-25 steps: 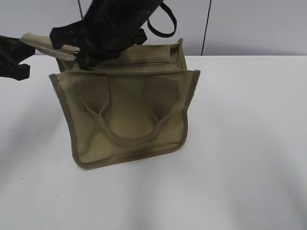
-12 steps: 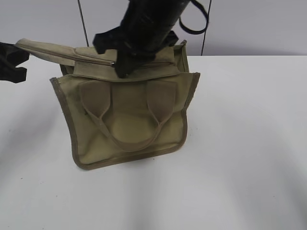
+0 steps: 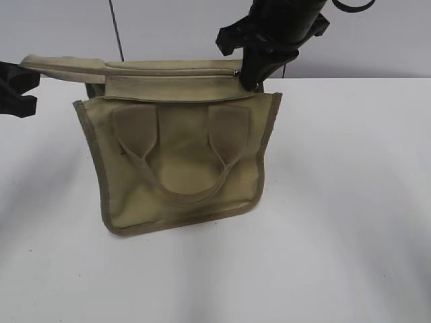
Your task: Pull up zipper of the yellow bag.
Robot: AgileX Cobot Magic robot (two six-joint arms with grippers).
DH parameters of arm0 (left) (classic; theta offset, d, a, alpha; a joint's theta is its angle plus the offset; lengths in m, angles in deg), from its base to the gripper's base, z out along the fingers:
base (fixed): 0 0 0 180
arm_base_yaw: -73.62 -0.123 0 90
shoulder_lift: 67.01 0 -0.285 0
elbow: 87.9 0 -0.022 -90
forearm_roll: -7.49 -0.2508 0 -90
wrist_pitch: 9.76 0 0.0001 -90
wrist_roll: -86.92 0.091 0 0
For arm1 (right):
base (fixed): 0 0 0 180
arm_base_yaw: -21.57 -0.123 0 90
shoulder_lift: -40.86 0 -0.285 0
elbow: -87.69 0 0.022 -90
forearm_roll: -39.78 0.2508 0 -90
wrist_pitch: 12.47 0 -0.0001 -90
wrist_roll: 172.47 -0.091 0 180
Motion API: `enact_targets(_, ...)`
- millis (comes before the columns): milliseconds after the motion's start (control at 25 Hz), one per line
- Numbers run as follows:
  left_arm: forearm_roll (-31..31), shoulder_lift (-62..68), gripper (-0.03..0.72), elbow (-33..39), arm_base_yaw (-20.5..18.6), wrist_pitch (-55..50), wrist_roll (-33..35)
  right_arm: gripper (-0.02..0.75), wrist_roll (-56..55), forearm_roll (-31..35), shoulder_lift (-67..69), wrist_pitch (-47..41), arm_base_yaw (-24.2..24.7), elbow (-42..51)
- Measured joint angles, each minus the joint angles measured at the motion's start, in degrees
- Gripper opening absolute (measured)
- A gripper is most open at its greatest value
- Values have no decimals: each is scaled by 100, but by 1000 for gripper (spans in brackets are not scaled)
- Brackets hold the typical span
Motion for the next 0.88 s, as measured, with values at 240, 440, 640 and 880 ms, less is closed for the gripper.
enact_targets(240, 227, 0, 64, 0, 13, -291, -154, 147, 78, -24, -18, -158, 40, 10)
enact_targets(440, 1032, 0, 398, 0, 467, -1896, -273, 494, 305, 167, -182, -177, 62, 10)
enact_targets(640, 2301, 0, 460, -5, 1107, -3999, 34, 562, 331, 256, -533, -146, 62, 10)
enact_targets(880, 4304, -44, 403, -347, 1424, -6267, 2019, 568, 263, 169, -1181, -272, 62, 200)
